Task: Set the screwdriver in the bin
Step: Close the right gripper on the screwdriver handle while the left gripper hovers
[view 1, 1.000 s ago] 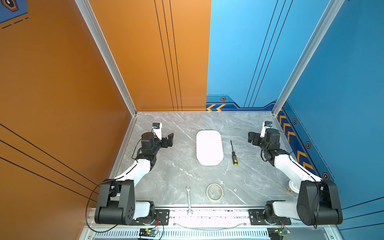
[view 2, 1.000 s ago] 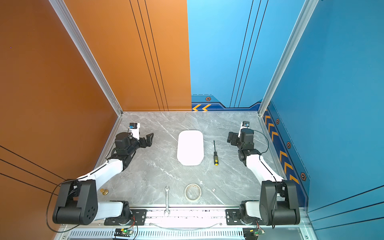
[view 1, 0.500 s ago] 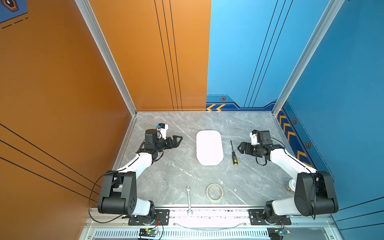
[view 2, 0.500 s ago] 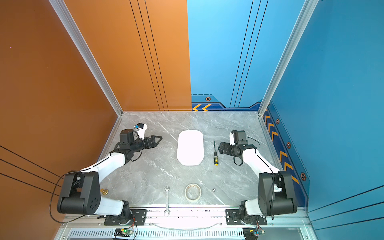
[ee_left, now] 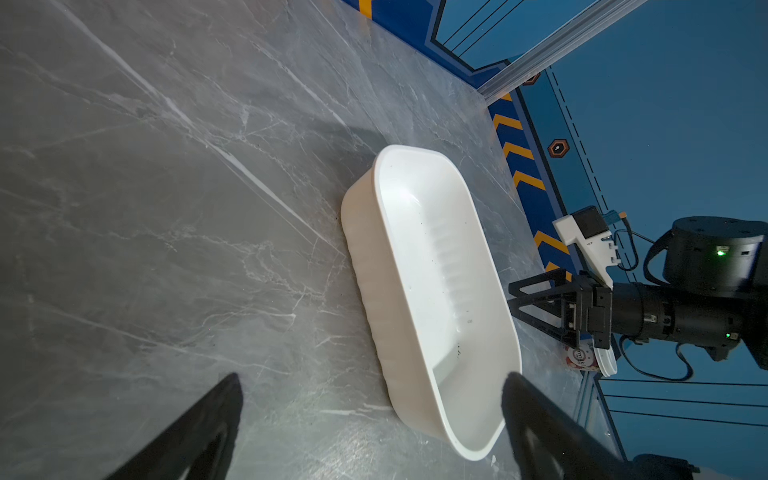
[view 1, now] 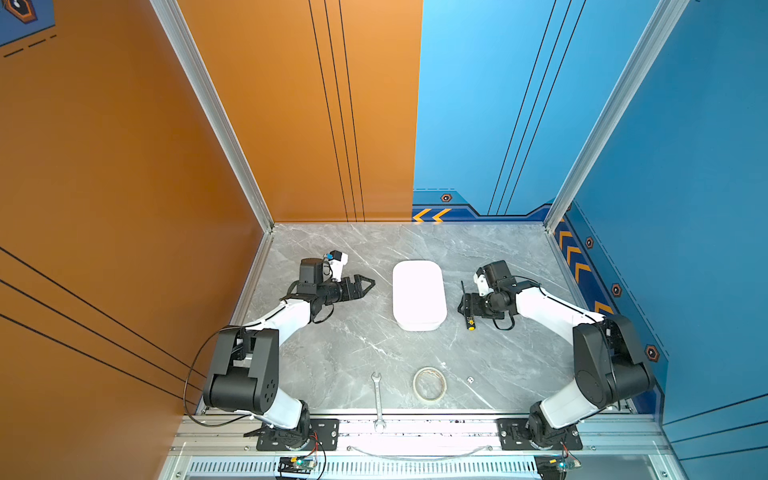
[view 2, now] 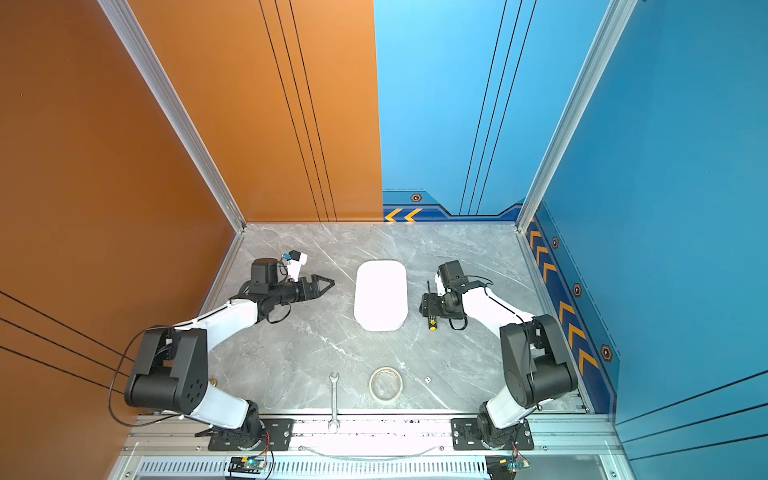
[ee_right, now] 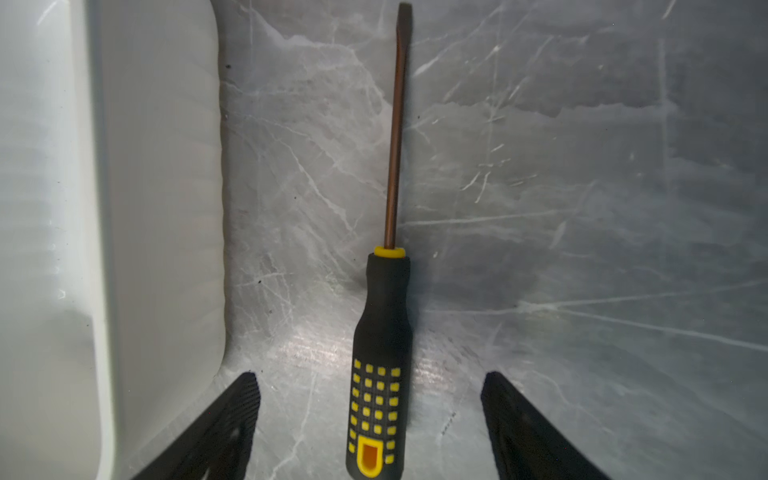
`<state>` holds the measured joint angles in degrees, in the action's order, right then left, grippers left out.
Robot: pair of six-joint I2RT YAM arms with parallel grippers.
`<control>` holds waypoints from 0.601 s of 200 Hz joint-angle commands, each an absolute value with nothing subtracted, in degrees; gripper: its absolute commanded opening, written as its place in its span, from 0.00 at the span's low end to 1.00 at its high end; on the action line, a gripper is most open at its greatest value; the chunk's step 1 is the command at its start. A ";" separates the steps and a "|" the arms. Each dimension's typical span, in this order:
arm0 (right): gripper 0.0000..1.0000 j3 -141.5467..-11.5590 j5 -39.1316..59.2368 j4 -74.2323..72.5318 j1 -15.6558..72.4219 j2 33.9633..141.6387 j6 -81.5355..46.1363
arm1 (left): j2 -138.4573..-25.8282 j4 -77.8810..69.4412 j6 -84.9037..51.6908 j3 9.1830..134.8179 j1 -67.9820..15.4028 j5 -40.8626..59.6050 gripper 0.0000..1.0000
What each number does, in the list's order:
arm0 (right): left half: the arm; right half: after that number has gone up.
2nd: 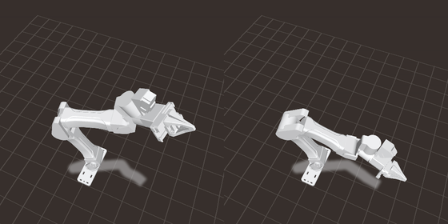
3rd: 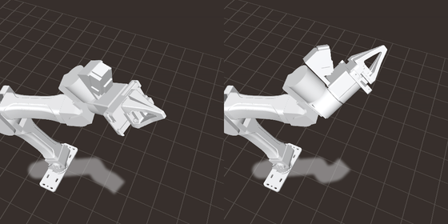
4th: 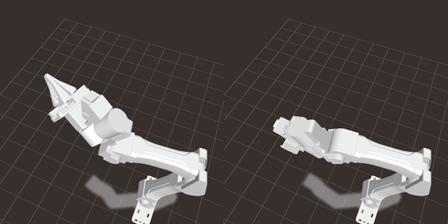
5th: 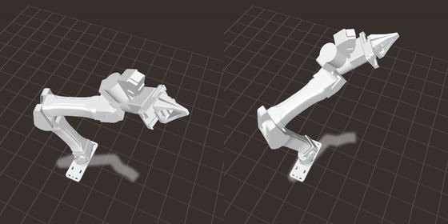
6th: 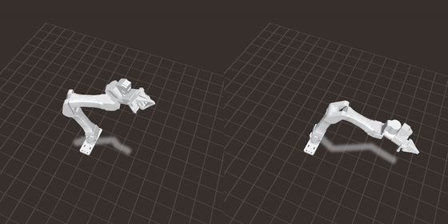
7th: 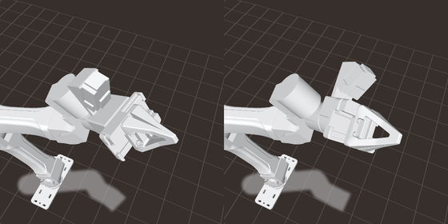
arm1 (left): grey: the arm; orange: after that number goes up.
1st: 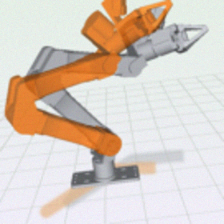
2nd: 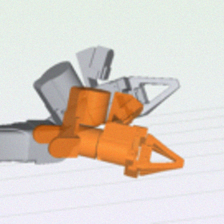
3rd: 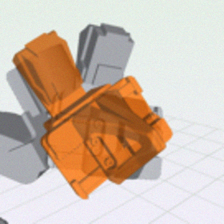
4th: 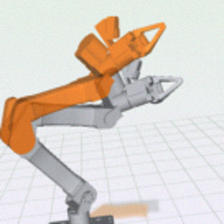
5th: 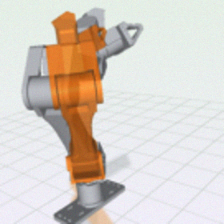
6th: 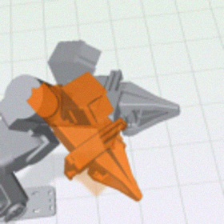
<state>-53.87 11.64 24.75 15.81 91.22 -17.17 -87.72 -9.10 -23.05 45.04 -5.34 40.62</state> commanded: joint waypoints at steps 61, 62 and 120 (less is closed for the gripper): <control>0.70 -58.64 5.79 29.82 18.73 96.70 -19.25 | -89.52 2.89 -18.01 50.89 -7.73 41.60 0.98; 0.70 -58.63 5.71 29.85 18.73 96.78 -19.29 | -89.58 2.85 -18.01 50.94 -7.82 41.54 0.98; 0.58 -59.76 4.07 31.45 19.51 98.57 -19.55 | -90.10 2.81 -17.67 51.26 -8.75 40.96 0.98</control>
<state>-58.15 6.46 28.62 19.00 97.51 -18.59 -89.65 1.32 -19.22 50.09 -8.32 40.75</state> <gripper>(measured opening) 0.609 0.979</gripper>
